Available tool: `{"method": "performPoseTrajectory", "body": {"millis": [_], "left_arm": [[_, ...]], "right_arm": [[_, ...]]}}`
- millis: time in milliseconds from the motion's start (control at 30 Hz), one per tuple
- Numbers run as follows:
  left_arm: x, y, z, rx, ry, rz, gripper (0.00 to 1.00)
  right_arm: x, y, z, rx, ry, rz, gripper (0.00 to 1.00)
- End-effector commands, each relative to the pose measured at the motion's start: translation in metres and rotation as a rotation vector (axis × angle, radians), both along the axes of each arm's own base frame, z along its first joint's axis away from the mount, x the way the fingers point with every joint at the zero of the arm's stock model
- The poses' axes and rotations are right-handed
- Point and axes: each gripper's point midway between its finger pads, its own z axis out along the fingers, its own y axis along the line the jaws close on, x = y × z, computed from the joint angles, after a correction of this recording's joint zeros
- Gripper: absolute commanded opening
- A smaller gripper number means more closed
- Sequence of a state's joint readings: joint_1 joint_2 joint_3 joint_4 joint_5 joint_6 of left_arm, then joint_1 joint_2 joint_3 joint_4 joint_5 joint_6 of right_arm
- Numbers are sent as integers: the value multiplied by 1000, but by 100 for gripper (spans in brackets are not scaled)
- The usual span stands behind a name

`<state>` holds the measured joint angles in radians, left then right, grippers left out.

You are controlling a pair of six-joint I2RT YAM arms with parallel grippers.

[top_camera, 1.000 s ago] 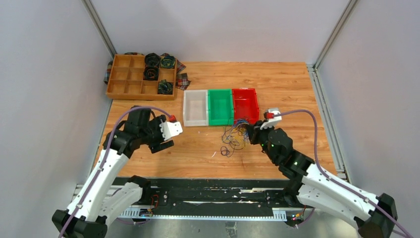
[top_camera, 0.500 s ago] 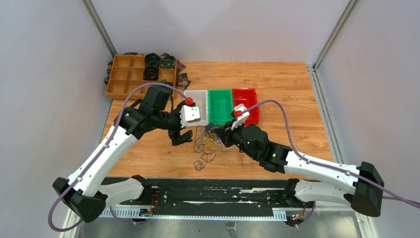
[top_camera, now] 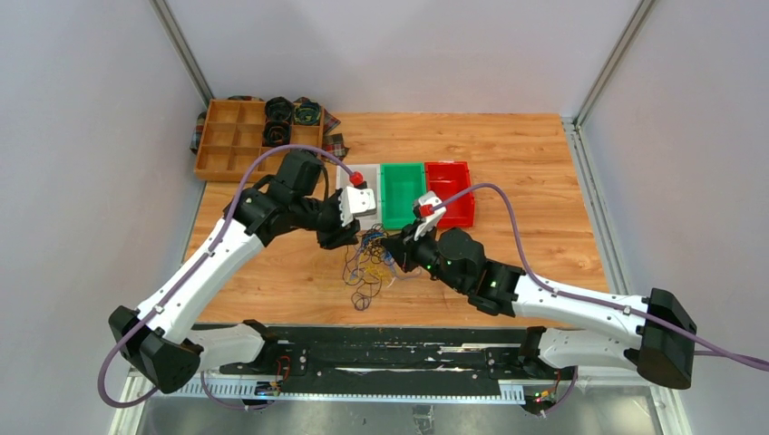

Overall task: Untangle the cables
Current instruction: Untie the cable.

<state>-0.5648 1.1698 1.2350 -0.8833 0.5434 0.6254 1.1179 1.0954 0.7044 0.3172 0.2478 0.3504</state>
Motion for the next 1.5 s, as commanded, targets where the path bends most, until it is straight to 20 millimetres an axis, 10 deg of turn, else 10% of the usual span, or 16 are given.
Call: {"method": "performPoseTrajectory", "body": {"millis": [0, 200, 433, 867, 1167, 1467], "left_arm": [[2, -10, 8, -29, -8, -32, 36], [4, -11, 7, -25, 19, 6, 1], [-17, -9, 42, -110, 19, 28, 1], [-24, -12, 71, -141, 2, 18, 1], [-39, -16, 98, -182, 9, -16, 0], [-60, -19, 159, -285, -8, -73, 0]], "right_arm": [[-6, 13, 29, 80, -38, 41, 6], [-4, 15, 29, 84, -31, 31, 18], [19, -10, 21, 109, -38, -159, 59], [-1, 37, 22, 74, -76, -5, 63], [21, 59, 20, 62, -116, -62, 62], [61, 46, -46, -113, -113, -248, 58]]}}
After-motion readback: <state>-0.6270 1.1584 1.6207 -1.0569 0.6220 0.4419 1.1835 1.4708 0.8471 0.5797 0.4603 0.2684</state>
